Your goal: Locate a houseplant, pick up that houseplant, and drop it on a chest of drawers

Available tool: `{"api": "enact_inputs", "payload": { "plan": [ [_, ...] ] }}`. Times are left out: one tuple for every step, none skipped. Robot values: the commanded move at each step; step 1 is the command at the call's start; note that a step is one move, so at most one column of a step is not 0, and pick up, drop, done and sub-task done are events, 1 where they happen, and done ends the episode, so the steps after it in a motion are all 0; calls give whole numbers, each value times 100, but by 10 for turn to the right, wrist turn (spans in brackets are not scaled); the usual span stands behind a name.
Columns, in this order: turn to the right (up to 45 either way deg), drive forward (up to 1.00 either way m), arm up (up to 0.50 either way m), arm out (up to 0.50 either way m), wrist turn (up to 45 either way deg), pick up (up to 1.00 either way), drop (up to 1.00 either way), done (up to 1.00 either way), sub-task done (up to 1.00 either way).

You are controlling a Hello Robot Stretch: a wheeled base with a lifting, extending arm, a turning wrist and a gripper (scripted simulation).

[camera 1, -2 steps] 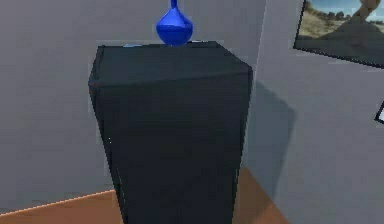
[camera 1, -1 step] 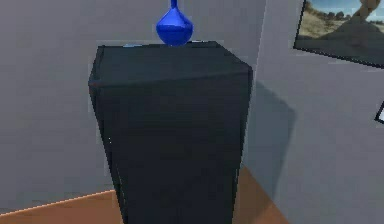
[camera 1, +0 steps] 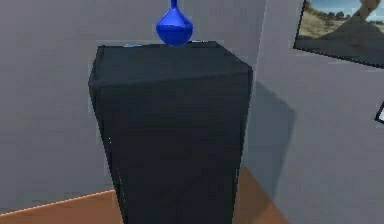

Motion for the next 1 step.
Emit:
{"api": "enact_inputs", "payload": {
  "plan": [
    [0,0,0,0,210,0,0,0,0]
  ]
}}
